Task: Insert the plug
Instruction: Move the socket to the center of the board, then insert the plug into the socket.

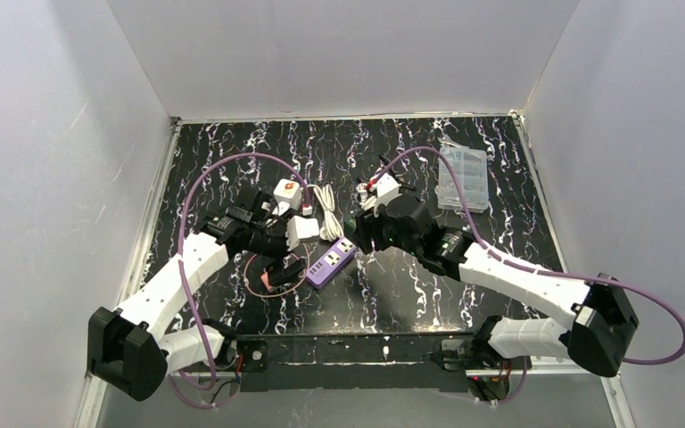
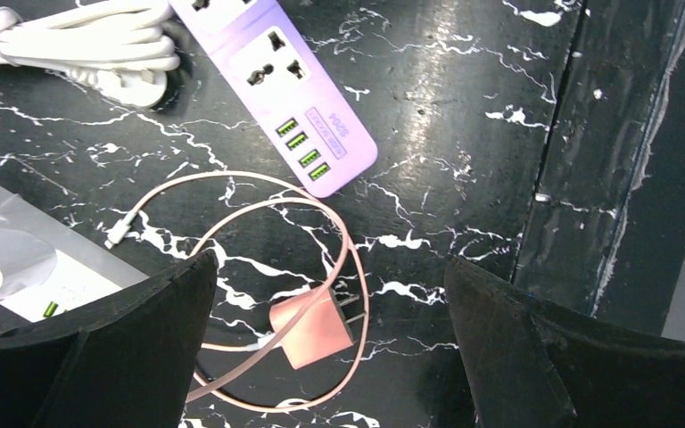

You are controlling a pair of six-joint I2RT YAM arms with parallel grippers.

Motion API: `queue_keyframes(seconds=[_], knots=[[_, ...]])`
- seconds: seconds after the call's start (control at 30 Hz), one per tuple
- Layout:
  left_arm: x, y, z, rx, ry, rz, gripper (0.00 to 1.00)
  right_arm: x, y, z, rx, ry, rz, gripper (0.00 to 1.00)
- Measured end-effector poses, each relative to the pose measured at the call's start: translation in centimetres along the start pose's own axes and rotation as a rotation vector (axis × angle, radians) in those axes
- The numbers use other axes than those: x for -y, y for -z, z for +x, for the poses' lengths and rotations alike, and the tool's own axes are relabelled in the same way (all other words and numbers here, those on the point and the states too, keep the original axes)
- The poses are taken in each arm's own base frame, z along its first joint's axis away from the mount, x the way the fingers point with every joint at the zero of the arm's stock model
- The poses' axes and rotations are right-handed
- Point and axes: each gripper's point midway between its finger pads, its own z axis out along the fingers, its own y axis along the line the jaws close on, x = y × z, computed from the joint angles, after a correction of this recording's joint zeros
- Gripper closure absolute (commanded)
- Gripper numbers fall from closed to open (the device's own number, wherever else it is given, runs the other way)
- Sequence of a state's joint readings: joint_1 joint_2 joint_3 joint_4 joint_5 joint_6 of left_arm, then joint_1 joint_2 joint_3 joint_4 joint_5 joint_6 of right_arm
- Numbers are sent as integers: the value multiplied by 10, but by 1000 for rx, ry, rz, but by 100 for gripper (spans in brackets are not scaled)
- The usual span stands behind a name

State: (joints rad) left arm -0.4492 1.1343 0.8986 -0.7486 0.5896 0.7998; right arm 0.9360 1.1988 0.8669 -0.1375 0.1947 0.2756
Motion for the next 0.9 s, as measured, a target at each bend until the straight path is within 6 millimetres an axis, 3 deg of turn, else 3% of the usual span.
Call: queue_keyframes(seconds=[0.13, 0.3, 0.5, 0.9], knots=[[-9, 1, -5, 17, 7, -51, 1, 4, -17, 2, 45, 73, 3, 99], [-13, 8, -7, 48, 67, -118, 1, 7, -34, 17, 55, 147, -11, 99], [-22, 15, -12, 80, 208, -161, 1, -2, -37, 13, 118, 174, -68, 99], [-24, 16, -8, 64, 284, -191, 1, -32, -37, 20, 157, 118, -182, 99]])
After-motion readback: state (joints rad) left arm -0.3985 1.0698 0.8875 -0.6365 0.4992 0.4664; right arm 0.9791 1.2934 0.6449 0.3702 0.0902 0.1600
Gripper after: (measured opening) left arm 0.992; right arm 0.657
